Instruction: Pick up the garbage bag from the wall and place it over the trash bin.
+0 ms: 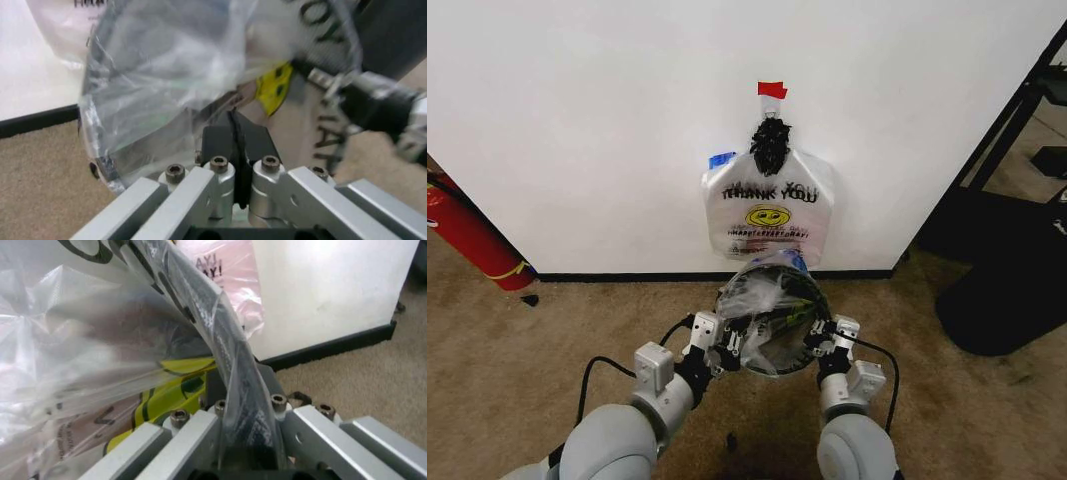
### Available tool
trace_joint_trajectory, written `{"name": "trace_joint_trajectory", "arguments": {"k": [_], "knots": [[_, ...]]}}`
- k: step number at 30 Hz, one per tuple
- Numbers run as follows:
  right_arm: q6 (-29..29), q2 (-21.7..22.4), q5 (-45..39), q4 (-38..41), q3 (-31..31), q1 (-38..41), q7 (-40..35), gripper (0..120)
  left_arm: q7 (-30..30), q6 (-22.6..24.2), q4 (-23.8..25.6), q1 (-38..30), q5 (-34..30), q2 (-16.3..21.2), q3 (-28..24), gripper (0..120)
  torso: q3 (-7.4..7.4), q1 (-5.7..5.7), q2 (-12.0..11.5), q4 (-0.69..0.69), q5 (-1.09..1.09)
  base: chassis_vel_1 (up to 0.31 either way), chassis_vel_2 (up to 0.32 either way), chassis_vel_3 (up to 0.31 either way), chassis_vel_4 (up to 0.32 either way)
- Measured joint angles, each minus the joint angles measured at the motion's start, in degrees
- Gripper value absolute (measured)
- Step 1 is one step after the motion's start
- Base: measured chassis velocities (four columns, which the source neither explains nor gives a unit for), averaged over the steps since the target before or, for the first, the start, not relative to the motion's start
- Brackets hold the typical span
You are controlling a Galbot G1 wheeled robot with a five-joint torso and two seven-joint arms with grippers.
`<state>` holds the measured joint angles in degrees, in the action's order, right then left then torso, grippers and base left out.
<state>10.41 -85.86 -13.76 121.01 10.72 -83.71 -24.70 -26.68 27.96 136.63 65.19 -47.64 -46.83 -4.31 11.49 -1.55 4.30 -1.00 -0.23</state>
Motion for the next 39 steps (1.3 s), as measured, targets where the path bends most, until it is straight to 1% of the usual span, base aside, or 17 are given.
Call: {"name": "trace_joint_trajectory", "arguments": {"k": [1, 4, 6, 8, 10, 14, 18, 21, 25, 30, 33, 36, 39], "knots": [[0.0, 0.0, 0.0, 0.0, 0.0, 0.0, 0.0, 0, 0.0, 0.0, 0.0, 0.0, 0.0, 0.0, 0.0, 0, 0.0, 0.0, 0.0, 0.0, 0.0, 0.0, 0.0, 0.0, 0.0], [-0.3, -0.1, 1.0, 0.0, -0.1, -0.1, 0.3, 0, -0.8, 1.4, -2.7, -3.0, 0.1, -0.9, -2.4, 0, 0.0, 0.0, 0.0, 0.0, 0.0, 0.0, 0.0, 0.0, 0.0], [-0.4, -0.1, 1.3, 0.0, -0.1, -0.2, 0.4, 0, -1.1, 1.8, -3.5, -3.8, 0.3, -1.3, -3.1, 0, 0.0, 0.0, 0.0, 0.0, 0.01, 0.0, 0.0, 0.0, 0.0], [-0.6, -0.2, 1.7, 0.0, -0.2, -0.4, 0.6, 0, -1.5, 2.7, -4.9, -5.1, 1.7, -1.9, -4.2, 0, 0.0, 0.0, 0.0, 0.0, 0.01, 0.0, 0.0, 0.0, 0.0], [-0.7, -0.2, 2.1, 0.1, -0.2, -0.6, 0.8, 0, -1.2, 3.6, -6.5, -6.4, 5.3, -2.4, -6.2, 0, 0.0, 0.0, 0.0, 0.01, 0.02, 0.0, 0.0, 0.0, 0.0], [-1.0, -0.1, 2.6, 0.3, -0.2, -0.9, 1.1, 0, -1.0, 4.3, -8.3, -7.9, 6.9, -3.3, -8.5, 0, 0.0, 0.0, 0.0, 0.01, 0.01, 0.0, 0.0, 0.0, 0.0], [-1.4, -0.2, 3.5, 0.6, -0.4, -1.5, 1.4, 0, -1.5, 4.4, -11.9, -9.8, 7.0, -5.4, -11.3, 0, 0.0, 0.0, 0.0, 0.01, 0.01, 0.0, 0.0, 0.0, 0.0], [-1.5, -0.2, 3.8, 0.6, -0.5, -1.8, 1.6, 0, -1.9, 4.5, -13.1, -10.4, 6.9, -6.3, -12.2, 0, 0.0, 0.0, 0.0, 0.01, 0.01, 0.0, 0.0, 0.0, 0.0], [-2.0, -0.4, 4.9, 0.9, -0.8, -2.8, 2.1, 0, -3.0, 4.7, -16.5, -13.1, 6.5, -8.4, -14.9, 0, 0.0, 0.0, 0.0, 0.01, 0.01, 0.0, 0.0, 0.0, 0.0], [-2.3, -0.5, 5.1, 1.5, -0.8, -3.3, 2.3, 0, -3.5, 4.7, -18.9, -14.7, 6.4, -9.5, -15.9, 0, 0.0, 0.0, 0.0, 0.01, 0.01, 0.0, 0.0, 0.0, 0.0], [-2.3, -0.4, 4.9, 2.0, -0.8, -3.8, 2.4, 0, -3.9, 4.7, -21.1, -16.4, 6.4, -11.0, -16.9, 0, 0.0, 0.0, 0.0, 0.01, 0.01, 0.0, 0.0, 0.0, 0.0], [-2.3, -0.4, 4.8, 2.2, -0.9, -3.9, 2.5, 0, -4.1, 4.7, -21.8, -17.1, 6.4, -11.8, -17.4, 0, 0.0, 0.0, 0.0, 0.01, 0.0, 0.0, 0.0, 0.0, 0.0], [-2.3, -0.4, 4.8, 2.7, -1.0, -4.4, 2.7, 0, -4.8, 4.7, -24.0, -18.8, 6.3, -13.7, -18.4, 0, 0.0, 0.0, 0.0, 0.01, 0.0, 0.0, 0.0, 0.0, 0.0]]}}
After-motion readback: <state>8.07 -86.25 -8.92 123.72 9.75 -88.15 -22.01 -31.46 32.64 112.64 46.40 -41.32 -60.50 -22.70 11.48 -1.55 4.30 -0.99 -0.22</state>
